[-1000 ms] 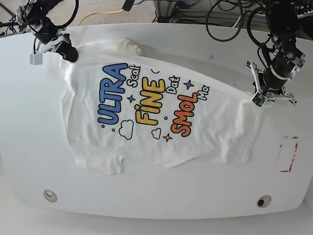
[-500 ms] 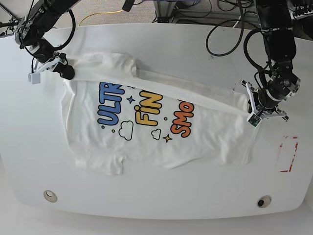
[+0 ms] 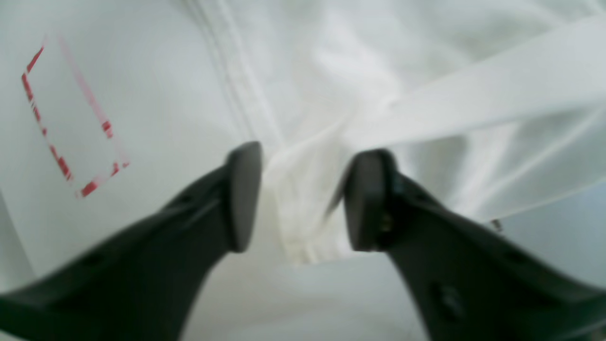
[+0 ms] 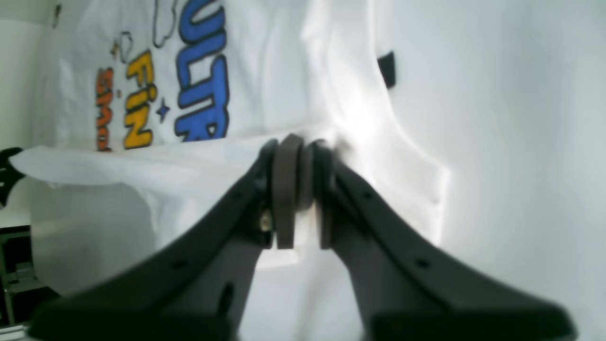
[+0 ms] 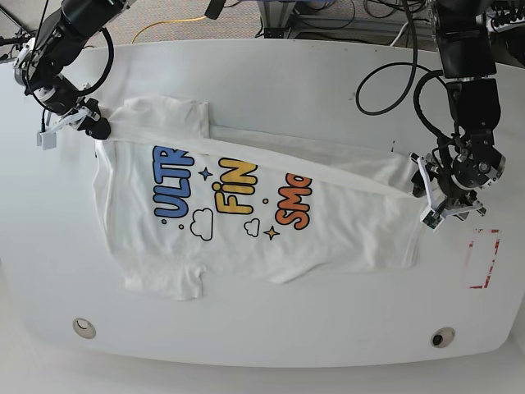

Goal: Fold the T-shirt properly
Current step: 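Pinch the shirt body with the left gripper and fold it toward the collar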

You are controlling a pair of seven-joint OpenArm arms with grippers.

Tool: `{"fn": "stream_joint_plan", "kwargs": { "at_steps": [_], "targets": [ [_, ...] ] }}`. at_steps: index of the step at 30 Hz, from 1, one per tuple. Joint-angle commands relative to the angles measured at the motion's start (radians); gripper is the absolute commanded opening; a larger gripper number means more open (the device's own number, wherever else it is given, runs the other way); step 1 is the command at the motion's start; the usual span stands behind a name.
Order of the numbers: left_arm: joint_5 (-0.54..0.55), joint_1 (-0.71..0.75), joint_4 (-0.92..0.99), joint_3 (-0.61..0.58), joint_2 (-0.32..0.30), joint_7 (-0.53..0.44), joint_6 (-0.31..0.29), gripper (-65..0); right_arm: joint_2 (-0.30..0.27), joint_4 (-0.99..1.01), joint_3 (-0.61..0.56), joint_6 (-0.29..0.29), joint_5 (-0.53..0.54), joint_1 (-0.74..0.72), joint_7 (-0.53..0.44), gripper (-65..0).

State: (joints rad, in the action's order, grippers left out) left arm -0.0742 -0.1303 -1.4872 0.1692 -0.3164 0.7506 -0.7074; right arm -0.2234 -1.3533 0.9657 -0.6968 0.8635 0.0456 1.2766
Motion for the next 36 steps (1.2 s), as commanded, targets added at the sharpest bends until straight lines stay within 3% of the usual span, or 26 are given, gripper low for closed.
{"fn": "stream_joint_plan", "kwargs": {
  "at_steps": [1, 4, 11, 17, 21, 25, 31, 36],
  "targets": [
    [0.007, -0.036, -0.011, 0.003, -0.013, -0.013, 0.009, -18.3, -0.02, -0.016, 0.006, -0.001, -0.014, -0.023, -0.019, -46.5],
    [0.007, -0.059, -0.008, 0.008, -0.02, -0.016, 0.009, -8.9, -0.02, -0.016, 0.011, -0.001, -0.048, -0.025, -0.019, -37.7],
    [0.014, -0.081, -0.066, 0.028, -0.083, -0.016, 0.009, -12.5, -0.021, -0.024, 0.011, -0.001, 0.01, -0.022, -0.012, -36.0],
    [0.015, 0.013, -0.128, 0.08, -0.076, -0.018, 0.009, -12.5, -0.054, -0.14, 0.009, -0.001, 0.132, 0.041, -0.01, -36.0],
    [0.015, 0.071, -0.126, 0.083, -0.039, -0.072, 0.009, -12.5, -0.054, -0.18, 0.011, -0.001, 0.147, 0.087, -0.01, -35.8],
    [0.014, 0.126, -0.122, 0.086, -0.01, -0.118, 0.009, -12.5, -0.055, -0.179, 0.012, -0.001, 0.132, 0.145, -0.022, -31.1],
    [0.012, 0.13, -0.06, 0.086, 0.015, -0.144, 0.009, -12.5, -0.052, -0.18, 0.014, -0.001, 0.007, 0.161, -0.062, -10.6],
    [0.012, 0.103, 0.02, 0.086, 0.015, -0.19, 0.009, -12.5, -0.052, -0.179, 0.005, -0.001, -0.079, 0.15, -0.093, -12.5]
  ]
}}
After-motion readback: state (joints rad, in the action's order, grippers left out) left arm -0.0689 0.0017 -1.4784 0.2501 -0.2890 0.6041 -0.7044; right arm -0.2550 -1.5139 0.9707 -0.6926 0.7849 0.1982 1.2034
